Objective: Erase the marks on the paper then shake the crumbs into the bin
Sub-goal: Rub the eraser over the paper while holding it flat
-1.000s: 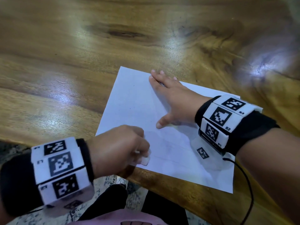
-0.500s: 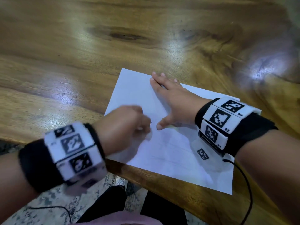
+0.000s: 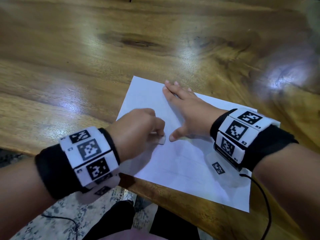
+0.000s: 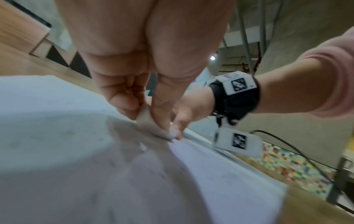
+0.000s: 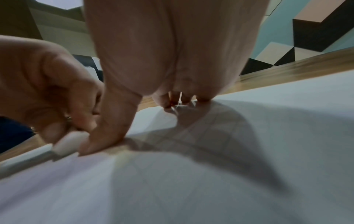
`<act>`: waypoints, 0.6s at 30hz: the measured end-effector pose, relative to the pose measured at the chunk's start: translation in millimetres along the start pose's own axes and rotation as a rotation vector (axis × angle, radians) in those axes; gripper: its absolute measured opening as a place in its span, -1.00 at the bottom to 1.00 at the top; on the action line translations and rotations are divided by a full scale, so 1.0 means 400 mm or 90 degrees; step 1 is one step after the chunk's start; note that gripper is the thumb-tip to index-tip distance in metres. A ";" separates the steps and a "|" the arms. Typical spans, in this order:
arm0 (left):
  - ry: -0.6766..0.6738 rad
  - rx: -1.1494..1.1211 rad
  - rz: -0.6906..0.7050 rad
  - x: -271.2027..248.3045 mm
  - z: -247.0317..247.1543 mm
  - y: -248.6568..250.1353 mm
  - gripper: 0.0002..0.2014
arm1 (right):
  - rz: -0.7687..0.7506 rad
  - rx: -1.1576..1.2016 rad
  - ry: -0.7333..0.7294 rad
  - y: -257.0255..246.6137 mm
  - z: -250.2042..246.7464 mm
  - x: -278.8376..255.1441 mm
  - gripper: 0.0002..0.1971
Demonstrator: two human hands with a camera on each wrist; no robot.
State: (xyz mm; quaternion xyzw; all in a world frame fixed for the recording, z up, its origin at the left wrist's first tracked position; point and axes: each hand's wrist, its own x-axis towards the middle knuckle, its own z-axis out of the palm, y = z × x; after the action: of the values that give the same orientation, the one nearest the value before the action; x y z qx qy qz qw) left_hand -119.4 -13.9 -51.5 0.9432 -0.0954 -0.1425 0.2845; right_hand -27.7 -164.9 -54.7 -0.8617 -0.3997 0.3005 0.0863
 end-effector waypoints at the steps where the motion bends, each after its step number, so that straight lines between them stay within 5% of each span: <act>1: -0.013 -0.005 0.011 -0.017 0.004 0.006 -0.90 | -0.001 0.000 -0.001 0.001 -0.001 0.000 0.26; 5: -0.212 -0.033 0.008 -0.096 0.020 0.015 -0.92 | -0.003 0.001 0.001 0.004 0.000 0.001 0.27; 7: -0.187 -0.031 0.004 -0.078 0.009 0.011 -0.91 | -0.004 -0.001 0.001 0.004 0.001 0.001 0.27; 11: 0.013 0.015 0.004 -0.012 -0.007 -0.007 -0.86 | -0.005 -0.004 0.004 0.003 0.003 0.001 0.28; 13: -0.025 0.006 0.023 -0.021 -0.003 -0.008 -0.78 | -0.007 -0.005 0.002 0.004 0.002 0.001 0.28; 16: -0.141 0.001 0.047 -0.055 0.006 -0.004 -0.97 | -0.007 -0.006 0.003 0.006 0.001 0.002 0.27; 18: -0.157 0.018 0.048 -0.066 0.007 0.000 -0.87 | -0.007 -0.009 0.002 0.003 -0.001 0.001 0.26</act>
State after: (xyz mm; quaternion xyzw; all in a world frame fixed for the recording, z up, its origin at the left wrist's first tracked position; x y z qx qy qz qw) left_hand -145.1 -8.5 -48.0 0.9182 -0.1670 -0.2455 0.2624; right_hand -26.6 -165.3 -55.1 -0.8603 -0.4066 0.2962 0.0828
